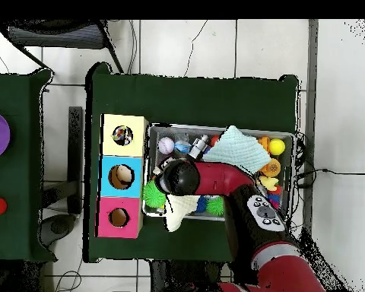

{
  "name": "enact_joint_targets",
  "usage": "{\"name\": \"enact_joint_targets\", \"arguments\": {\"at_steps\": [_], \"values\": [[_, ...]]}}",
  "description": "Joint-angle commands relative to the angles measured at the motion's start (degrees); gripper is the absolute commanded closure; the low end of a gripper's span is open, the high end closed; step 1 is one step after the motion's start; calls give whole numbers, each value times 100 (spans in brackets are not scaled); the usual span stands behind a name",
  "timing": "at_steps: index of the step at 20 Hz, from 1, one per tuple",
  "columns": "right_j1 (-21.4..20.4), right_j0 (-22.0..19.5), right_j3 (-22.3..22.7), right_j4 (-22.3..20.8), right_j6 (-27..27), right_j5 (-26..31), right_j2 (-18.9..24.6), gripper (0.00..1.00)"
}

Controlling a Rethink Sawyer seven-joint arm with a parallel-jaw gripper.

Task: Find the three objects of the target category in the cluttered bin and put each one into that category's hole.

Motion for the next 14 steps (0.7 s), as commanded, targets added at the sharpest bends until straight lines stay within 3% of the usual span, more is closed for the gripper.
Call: {"name": "enact_joint_targets", "arguments": {"at_steps": [1,8,14], "values": [[681,-147,-326,-446,-186,-537,-114,0],[689,-112,-440,-392,2,-812,-81,0],[1120,-195,-685,-423,-134,-1000,-47,0]]}}
